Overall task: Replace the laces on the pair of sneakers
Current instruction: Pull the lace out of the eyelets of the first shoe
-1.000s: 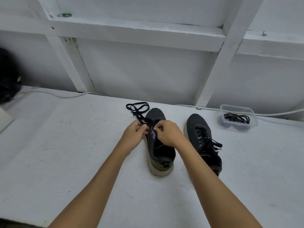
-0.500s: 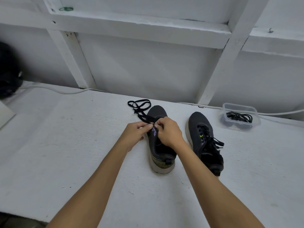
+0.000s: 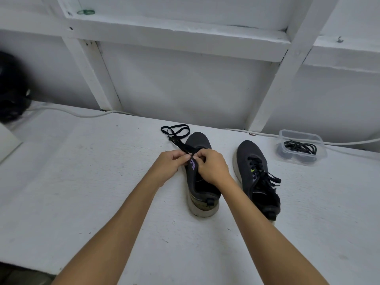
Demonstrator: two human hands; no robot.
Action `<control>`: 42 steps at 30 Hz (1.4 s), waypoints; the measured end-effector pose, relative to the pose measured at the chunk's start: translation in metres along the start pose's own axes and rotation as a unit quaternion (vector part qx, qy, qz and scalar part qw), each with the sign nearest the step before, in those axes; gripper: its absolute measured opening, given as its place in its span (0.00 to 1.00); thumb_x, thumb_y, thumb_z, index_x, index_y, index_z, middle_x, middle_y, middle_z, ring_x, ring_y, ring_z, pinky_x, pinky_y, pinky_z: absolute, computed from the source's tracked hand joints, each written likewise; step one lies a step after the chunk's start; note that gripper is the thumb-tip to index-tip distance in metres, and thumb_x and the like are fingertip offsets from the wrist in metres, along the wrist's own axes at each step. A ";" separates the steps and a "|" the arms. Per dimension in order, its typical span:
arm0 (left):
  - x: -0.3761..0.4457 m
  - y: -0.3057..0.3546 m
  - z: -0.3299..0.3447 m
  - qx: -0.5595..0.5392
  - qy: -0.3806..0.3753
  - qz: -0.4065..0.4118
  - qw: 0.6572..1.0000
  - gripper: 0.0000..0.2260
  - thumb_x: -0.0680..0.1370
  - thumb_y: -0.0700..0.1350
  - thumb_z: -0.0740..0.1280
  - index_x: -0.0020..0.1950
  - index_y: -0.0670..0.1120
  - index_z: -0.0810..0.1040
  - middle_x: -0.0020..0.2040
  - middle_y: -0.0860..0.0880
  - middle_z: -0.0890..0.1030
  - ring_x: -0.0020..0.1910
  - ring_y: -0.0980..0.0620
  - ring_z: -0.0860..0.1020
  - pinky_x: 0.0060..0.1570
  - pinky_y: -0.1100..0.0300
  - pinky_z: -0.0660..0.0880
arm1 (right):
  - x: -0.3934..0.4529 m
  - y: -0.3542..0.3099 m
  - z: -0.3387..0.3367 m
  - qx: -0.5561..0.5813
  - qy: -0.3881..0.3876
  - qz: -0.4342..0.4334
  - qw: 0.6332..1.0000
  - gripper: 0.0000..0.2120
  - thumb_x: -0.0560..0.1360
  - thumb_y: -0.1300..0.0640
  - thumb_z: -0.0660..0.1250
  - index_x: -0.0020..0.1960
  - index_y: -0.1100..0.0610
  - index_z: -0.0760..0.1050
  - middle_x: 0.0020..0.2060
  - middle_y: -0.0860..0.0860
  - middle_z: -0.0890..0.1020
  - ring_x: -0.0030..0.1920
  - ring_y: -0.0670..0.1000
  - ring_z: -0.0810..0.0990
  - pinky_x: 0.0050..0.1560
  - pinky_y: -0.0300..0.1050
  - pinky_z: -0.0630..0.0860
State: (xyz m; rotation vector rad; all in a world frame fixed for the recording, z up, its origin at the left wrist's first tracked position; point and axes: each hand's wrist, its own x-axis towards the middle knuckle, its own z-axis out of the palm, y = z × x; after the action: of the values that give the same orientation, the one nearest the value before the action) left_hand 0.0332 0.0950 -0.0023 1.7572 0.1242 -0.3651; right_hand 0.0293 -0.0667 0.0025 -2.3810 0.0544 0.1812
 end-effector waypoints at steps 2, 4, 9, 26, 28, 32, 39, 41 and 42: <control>0.000 -0.001 0.003 0.020 0.020 0.016 0.999 0.05 0.81 0.47 0.68 0.50 0.49 0.83 0.47 0.53 0.86 0.47 0.62 0.83 0.44 0.68 0.73 | 0.000 0.002 -0.002 0.032 0.000 -0.005 0.999 0.05 0.80 0.53 0.66 0.46 0.47 0.79 0.42 0.45 0.83 0.45 0.49 0.80 0.46 0.46 0.77; 0.001 -0.004 0.007 0.035 0.050 0.022 0.998 0.04 0.81 0.48 0.67 0.51 0.49 0.81 0.47 0.52 0.86 0.46 0.61 0.83 0.45 0.64 0.73 | 0.000 0.004 -0.006 0.087 0.005 -0.002 0.996 0.04 0.80 0.54 0.68 0.48 0.49 0.81 0.42 0.45 0.83 0.44 0.47 0.81 0.48 0.42 0.77; -0.002 -0.002 0.011 0.017 0.092 0.024 0.995 0.07 0.85 0.49 0.60 0.53 0.48 0.73 0.46 0.53 0.86 0.42 0.62 0.84 0.45 0.59 0.76 | -0.005 0.012 -0.017 0.243 0.066 0.072 0.965 0.06 0.82 0.56 0.65 0.50 0.52 0.82 0.41 0.48 0.84 0.39 0.46 0.81 0.45 0.43 0.80; -0.015 0.021 0.014 0.154 0.004 0.020 0.988 0.14 0.80 0.59 0.64 0.59 0.55 0.82 0.57 0.58 0.81 0.57 0.58 0.78 0.63 0.56 0.74 | -0.026 0.024 -0.008 0.240 0.022 0.163 0.957 0.08 0.78 0.57 0.71 0.41 0.56 0.84 0.34 0.51 0.86 0.39 0.52 0.87 0.46 0.53 0.85; -0.019 0.022 0.016 0.188 -0.041 0.030 0.981 0.15 0.76 0.63 0.65 0.55 0.56 0.82 0.56 0.58 0.80 0.56 0.58 0.78 0.63 0.53 0.74 | -0.026 0.025 -0.017 0.205 0.005 0.136 0.969 0.06 0.78 0.55 0.71 0.43 0.54 0.84 0.35 0.48 0.86 0.41 0.50 0.86 0.47 0.51 0.85; -0.027 0.015 0.021 0.235 -0.087 0.047 0.967 0.22 0.72 0.61 0.70 0.65 0.60 0.75 0.64 0.59 0.73 0.63 0.58 0.74 0.63 0.56 0.71 | -0.021 0.027 -0.034 0.161 -0.007 0.068 0.985 0.04 0.78 0.54 0.72 0.48 0.51 0.86 0.40 0.47 0.86 0.43 0.51 0.85 0.50 0.50 0.84; -0.024 0.013 0.017 0.284 -0.108 0.038 0.952 0.33 0.71 0.60 0.73 0.74 0.56 0.67 0.71 0.57 0.71 0.68 0.55 0.72 0.64 0.56 0.71 | -0.012 0.016 -0.024 0.086 -0.013 0.009 0.996 0.03 0.76 0.54 0.74 0.50 0.51 0.85 0.40 0.42 0.84 0.39 0.39 0.80 0.40 0.31 0.73; -0.025 0.013 0.018 0.282 -0.107 0.035 0.953 0.31 0.71 0.59 0.73 0.71 0.53 0.69 0.69 0.56 0.72 0.66 0.54 0.73 0.61 0.57 0.72 | -0.010 0.015 -0.021 0.030 -0.017 -0.006 0.999 0.02 0.79 0.54 0.69 0.49 0.51 0.81 0.39 0.42 0.80 0.40 0.42 0.78 0.39 0.35 0.72; -0.025 0.013 0.019 0.280 -0.105 0.036 0.954 0.28 0.71 0.59 0.73 0.68 0.53 0.70 0.67 0.55 0.73 0.64 0.54 0.74 0.61 0.56 0.73 | -0.009 0.013 -0.022 0.007 -0.020 -0.016 1.000 0.02 0.81 0.55 0.66 0.50 0.52 0.78 0.39 0.43 0.79 0.39 0.44 0.77 0.38 0.36 0.71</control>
State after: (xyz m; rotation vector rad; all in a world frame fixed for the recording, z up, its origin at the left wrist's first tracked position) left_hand 0.0100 0.0766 0.0145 2.2585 -0.2188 -0.5707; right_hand 0.0216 -0.0914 0.0102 -2.3625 -0.0016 0.2138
